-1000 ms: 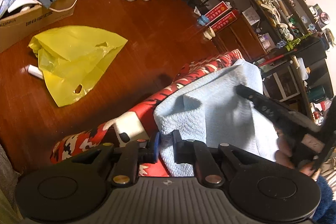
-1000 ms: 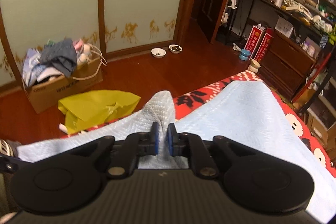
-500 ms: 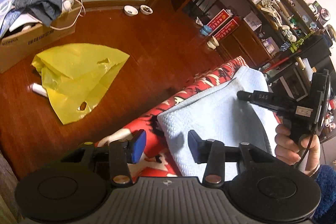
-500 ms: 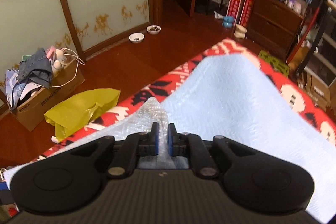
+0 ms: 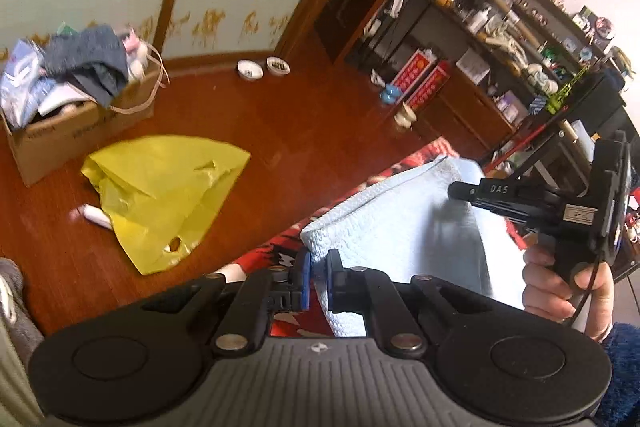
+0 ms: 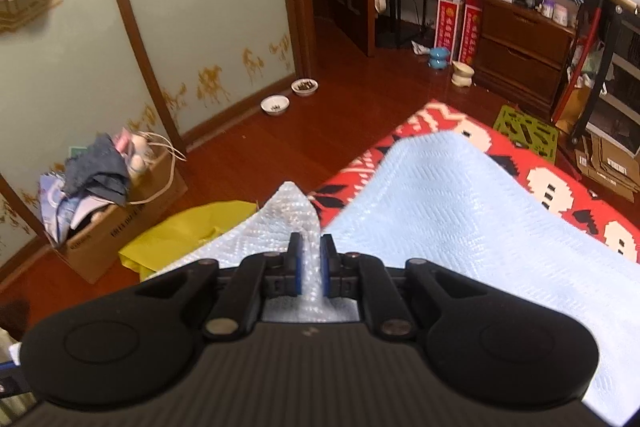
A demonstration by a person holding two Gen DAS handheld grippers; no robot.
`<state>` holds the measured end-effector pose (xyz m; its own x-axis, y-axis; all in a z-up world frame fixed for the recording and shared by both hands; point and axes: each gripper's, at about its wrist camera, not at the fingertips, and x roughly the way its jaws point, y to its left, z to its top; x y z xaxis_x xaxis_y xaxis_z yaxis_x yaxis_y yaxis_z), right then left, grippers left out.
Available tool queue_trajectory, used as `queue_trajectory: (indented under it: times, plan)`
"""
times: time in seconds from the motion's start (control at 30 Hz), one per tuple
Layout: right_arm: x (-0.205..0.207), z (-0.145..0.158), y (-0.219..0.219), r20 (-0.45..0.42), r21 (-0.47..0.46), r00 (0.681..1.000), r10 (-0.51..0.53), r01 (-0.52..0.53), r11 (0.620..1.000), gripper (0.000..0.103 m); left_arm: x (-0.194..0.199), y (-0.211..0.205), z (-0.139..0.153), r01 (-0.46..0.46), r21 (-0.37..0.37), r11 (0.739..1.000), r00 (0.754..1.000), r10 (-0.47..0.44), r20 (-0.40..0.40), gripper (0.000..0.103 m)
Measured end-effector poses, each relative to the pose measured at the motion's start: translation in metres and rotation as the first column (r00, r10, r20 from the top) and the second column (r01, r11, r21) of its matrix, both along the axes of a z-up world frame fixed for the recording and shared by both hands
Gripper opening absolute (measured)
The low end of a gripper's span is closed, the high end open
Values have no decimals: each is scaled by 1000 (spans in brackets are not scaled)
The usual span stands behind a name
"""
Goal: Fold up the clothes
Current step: 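Hold both fleece corners up with the left and right tools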
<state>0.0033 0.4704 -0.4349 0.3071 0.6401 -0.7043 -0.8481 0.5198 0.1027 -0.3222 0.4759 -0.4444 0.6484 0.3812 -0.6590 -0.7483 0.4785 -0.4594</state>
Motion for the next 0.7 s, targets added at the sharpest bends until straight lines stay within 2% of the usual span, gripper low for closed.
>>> queue_trajectory:
  times: [0.13, 0.23, 0.37, 0.5, 0.7]
  plan:
    - [-22, 17, -3, -15, 34, 1000, 6, -6, 999, 9, -21, -10, 7, -35, -21, 999, 999, 35, 3, 7]
    - [-37, 16, 2, -19, 23, 1000, 24, -23, 999, 9, -28, -10, -2, -57, -37, 998, 998, 56, -27, 7]
    - [-48, -11, 18, -2, -48, 999, 44, -44, 998, 9, -25, -2, -23, -72, -70, 995, 996, 67, -67, 7]
    - [-39, -42, 30, -34, -87, 998, 45, -48, 995, 10, -20, 7, -42, -75, -94, 993, 993, 66, -95, 7]
    - [-28, -56, 28, -54, -43, 996, 68, -70, 997, 17, -17, 13, -59, -85, -127, 988, 989, 69, -130, 10]
